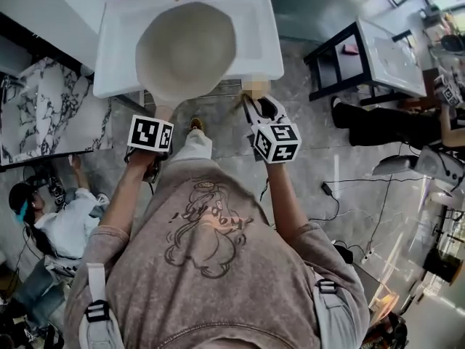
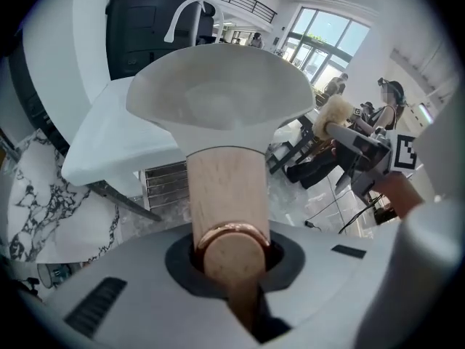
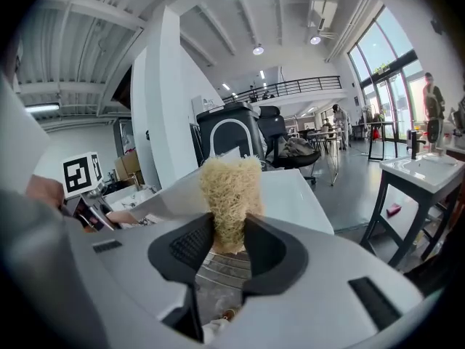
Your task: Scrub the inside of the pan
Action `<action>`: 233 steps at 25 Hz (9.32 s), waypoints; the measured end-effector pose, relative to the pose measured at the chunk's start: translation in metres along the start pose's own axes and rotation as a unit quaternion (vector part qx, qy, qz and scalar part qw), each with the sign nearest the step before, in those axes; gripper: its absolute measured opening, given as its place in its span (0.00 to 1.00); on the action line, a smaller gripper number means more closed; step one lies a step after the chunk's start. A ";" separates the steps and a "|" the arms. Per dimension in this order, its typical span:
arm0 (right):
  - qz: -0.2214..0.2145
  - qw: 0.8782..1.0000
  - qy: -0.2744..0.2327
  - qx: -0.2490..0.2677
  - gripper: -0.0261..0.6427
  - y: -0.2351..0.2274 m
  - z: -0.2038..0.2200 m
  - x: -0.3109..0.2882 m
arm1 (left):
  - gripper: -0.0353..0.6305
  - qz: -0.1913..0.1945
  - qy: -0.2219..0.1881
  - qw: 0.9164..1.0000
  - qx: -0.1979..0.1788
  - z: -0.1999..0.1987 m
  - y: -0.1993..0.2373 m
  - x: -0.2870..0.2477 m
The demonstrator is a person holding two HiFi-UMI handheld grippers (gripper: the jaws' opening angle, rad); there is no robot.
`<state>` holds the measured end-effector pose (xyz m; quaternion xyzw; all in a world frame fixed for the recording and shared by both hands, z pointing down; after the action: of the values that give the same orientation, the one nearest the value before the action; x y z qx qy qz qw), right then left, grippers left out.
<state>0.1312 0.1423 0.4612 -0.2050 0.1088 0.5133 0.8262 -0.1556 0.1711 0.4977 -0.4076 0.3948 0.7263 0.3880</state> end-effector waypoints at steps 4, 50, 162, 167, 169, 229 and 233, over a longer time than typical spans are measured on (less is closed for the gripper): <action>0.015 1.000 -0.007 -0.001 0.25 -0.021 -0.030 -0.027 | 0.11 0.007 0.009 1.000 -0.010 -0.040 0.013 -0.012; -0.016 0.993 -0.042 0.105 0.25 -0.125 -0.190 -0.132 | 0.12 0.081 0.144 0.964 -0.209 -0.189 -0.014 -0.107; 0.024 0.793 0.394 0.464 0.25 -0.190 -0.129 -0.297 | 0.13 0.177 0.127 0.957 -0.192 -0.168 -0.032 -0.141; 0.023 0.785 0.407 0.467 0.25 -0.200 -0.134 -0.280 | 0.13 0.179 0.130 0.957 -0.188 -0.168 -0.033 -0.141; 0.022 0.781 0.412 0.469 0.25 -0.202 -0.135 -0.274 | 0.13 0.180 0.131 0.957 -0.186 -0.168 -0.034 -0.141; -0.256 0.662 0.545 0.447 0.25 -0.087 -0.069 -0.187 | 0.13 0.204 0.151 0.952 -0.173 -0.171 -0.035 -0.144; -0.269 0.667 0.547 0.429 0.25 -0.076 -0.059 -0.195 | 0.13 0.205 0.149 0.952 -0.172 -0.171 -0.034 -0.143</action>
<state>0.1131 -0.0700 0.5015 -0.0924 0.6896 -0.0387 0.7172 -0.0238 -0.0019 0.5569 -0.4822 0.3925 0.7779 0.0911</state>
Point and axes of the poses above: the fingertips, and each gripper's own axes: x backward along the fingers, y to its left, z out of its underside, the point moved 8 cm from there along x, backward along the fingers, and after that the axes turned 3 degrees about -x, right-handed, at the moved point
